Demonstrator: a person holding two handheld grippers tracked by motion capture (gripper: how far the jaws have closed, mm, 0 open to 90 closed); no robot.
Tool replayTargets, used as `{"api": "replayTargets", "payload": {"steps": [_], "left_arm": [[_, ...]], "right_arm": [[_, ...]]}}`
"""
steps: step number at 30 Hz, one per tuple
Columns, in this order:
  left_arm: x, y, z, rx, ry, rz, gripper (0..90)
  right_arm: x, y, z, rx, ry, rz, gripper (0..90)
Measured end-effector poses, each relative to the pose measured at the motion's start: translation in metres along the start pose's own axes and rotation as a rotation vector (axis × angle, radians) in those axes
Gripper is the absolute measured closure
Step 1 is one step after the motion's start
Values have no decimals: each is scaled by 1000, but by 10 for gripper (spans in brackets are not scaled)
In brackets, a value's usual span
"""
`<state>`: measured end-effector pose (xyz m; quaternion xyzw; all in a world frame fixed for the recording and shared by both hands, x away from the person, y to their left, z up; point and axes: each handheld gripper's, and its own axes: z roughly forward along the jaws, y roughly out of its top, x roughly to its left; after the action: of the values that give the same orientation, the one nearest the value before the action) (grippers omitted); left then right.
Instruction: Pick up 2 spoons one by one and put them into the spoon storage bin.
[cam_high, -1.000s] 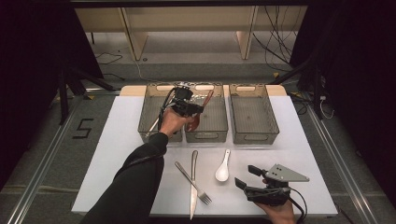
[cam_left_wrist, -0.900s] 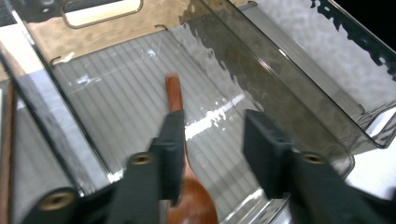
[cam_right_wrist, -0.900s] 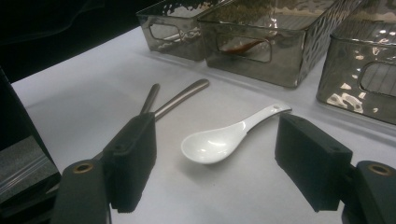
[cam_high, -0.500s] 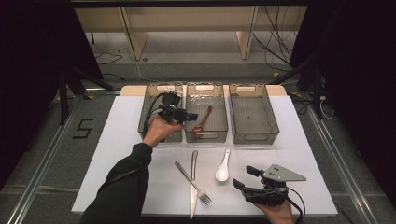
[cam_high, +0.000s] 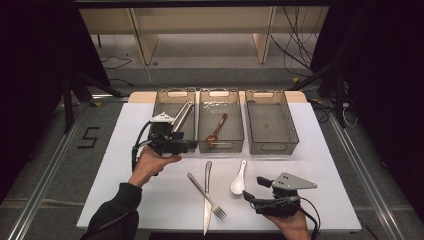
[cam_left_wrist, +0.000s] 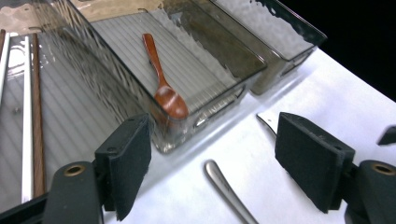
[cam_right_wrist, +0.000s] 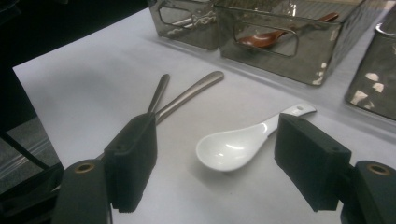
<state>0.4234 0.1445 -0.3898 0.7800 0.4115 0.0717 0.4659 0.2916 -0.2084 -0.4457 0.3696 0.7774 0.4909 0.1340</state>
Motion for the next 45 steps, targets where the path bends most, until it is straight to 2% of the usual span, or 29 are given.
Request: {"api": "replayTargets", "payload": {"steps": [8, 11, 13, 19, 22, 26, 29, 33, 37, 43, 45], "left_arm": [[-1, -29, -20, -35, 1, 3, 251], [-1, -41, -26, -34, 20, 12, 246], [-1, -49, -31, -47, 24, 3, 245], [0, -67, -43, -79, 37, 14, 244], [0, -76, -48, -91, 49, 25, 244], [1, -87, -51, -105, 52, 15, 243], [3, -95, -52, -95, 58, 14, 243], [2, -102, -51, -83, 76, 20, 243], [1, -104, -52, -84, 72, 27, 244], [-1, -107, -53, -85, 83, 43, 244], [-1, -108, -53, -89, 83, 37, 244]], "right_arm": [[6, 10, 22, 60, 21, -22, 394], [8, 13, 31, 81, 29, -36, 466], [9, 15, 38, 102, 37, -37, 516], [13, 19, 60, 153, 50, -62, 629], [15, 20, 69, 182, 53, -67, 688], [15, 19, 79, 217, 54, -73, 760], [15, 17, 85, 241, 47, -76, 800], [14, 16, 91, 271, 34, -71, 831], [14, 12, 96, 309, 21, -78, 853], [13, 8, 94, 340, 10, -74, 876], [10, 6, 91, 348, 2, -61, 877]]}}
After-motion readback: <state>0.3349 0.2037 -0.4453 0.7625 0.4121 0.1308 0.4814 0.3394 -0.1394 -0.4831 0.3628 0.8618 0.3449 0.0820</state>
